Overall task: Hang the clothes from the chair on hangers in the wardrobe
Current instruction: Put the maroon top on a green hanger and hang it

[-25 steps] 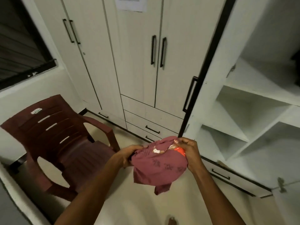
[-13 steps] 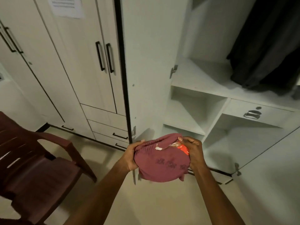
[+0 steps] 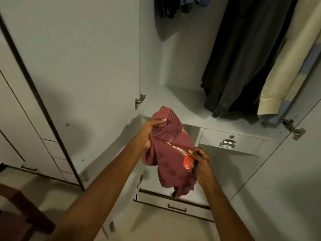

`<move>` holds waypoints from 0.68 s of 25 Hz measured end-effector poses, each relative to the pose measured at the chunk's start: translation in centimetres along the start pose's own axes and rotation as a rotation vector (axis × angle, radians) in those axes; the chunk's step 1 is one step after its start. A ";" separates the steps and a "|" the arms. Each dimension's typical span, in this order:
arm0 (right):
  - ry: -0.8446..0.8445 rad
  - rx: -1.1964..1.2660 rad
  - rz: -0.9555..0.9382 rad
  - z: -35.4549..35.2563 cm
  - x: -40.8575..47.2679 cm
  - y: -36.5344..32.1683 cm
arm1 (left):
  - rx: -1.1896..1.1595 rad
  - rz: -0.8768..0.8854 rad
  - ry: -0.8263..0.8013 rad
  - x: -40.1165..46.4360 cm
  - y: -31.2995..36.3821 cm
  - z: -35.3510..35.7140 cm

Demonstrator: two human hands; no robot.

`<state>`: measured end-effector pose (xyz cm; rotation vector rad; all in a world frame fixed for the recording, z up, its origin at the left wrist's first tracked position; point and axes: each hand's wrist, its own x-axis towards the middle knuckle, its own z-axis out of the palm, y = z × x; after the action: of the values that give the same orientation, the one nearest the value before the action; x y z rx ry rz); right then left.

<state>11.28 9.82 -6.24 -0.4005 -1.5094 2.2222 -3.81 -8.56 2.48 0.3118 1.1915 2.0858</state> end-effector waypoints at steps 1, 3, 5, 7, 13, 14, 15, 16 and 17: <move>-0.039 -0.036 -0.017 -0.1 1.1 -0.8 | 0.047 0.035 -0.028 1.8 1.2 1.1; -0.096 -0.112 -0.011 -0.2 3.6 -2.0 | 0.156 0.133 -0.108 5.0 3.6 2.9; -0.165 -0.150 0.031 -0.1 7.1 -3.3 | 0.269 0.192 -0.202 8.4 6.0 4.6; -0.277 -0.032 0.091 0.6 10.5 -4.7 | 0.344 0.206 -0.276 11.8 8.2 5.8; -0.330 0.089 0.135 5.2 20.5 -10.5 | 0.640 0.208 -0.490 20.1 14.3 7.3; -0.303 0.066 0.098 5.6 22.5 -11.3 | 0.698 0.220 -0.487 21.2 15.5 7.3; -0.278 0.059 0.062 5.6 24.5 -12.1 | 0.744 0.235 -0.472 22.2 16.7 7.2; -0.253 0.048 0.024 5.3 26.2 -13.1 | 0.793 0.252 -0.440 23.1 17.8 6.9; -0.217 0.037 -0.020 4.8 27.7 -14.0 | 0.860 0.265 -0.404 24.0 18.8 6.4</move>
<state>-12.46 24.13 8.49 -0.1356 -1.5683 2.3360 -26.44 5.72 18.38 1.2716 1.7849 1.4767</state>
